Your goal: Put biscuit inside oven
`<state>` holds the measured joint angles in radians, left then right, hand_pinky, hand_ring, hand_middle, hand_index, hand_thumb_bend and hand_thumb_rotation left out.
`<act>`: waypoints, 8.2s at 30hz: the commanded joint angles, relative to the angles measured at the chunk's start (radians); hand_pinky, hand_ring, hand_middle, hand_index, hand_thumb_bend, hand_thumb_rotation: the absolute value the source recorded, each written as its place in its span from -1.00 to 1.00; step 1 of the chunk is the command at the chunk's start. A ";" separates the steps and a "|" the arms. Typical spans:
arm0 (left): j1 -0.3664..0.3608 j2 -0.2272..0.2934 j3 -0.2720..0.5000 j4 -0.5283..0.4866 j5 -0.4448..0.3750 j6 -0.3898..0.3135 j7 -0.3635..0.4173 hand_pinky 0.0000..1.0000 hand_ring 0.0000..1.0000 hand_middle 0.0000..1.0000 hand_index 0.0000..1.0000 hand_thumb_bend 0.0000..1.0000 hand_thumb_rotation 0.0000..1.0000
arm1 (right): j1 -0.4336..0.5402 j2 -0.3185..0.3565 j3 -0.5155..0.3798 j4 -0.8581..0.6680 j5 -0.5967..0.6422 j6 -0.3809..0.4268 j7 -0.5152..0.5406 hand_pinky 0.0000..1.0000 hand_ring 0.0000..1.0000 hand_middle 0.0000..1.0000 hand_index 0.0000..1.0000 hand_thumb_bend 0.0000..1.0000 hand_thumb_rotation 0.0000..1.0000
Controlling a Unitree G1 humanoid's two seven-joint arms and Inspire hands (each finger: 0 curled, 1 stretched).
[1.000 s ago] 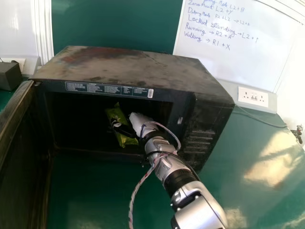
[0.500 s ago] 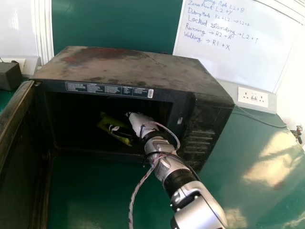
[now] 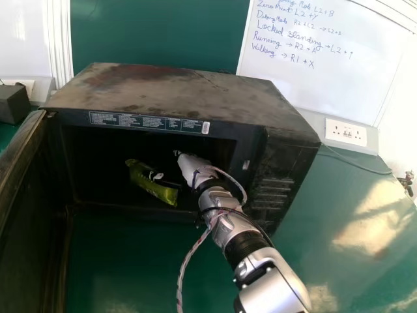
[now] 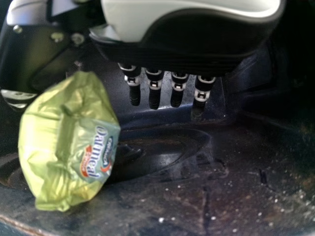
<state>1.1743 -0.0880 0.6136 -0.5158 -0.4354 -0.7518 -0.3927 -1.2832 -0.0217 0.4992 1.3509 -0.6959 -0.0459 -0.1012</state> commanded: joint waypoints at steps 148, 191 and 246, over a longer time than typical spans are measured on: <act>-0.227 0.544 0.100 0.205 0.356 -0.336 -0.024 1.00 0.97 0.99 0.91 0.64 0.65 | 1.540 -0.248 -0.920 -1.766 1.587 0.377 0.394 1.00 1.00 1.00 1.00 0.95 0.91; -0.705 0.771 -0.146 0.250 0.395 -0.056 -0.126 0.95 0.91 0.94 0.84 0.64 0.59 | 1.528 -0.231 -0.916 -1.752 1.568 0.389 0.406 0.97 0.94 0.97 0.88 0.73 1.00; -1.329 0.743 -0.529 0.476 0.445 0.233 -0.158 0.97 0.95 0.98 0.94 0.62 0.54 | 1.538 -0.207 -0.912 -1.741 1.595 0.420 0.430 0.92 0.90 0.99 0.96 0.53 1.00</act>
<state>-0.1455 0.6632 0.0864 -0.0641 -0.0019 -0.5259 -0.5658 0.2551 -0.2341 -0.4161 -0.4026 0.8844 0.3661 0.3178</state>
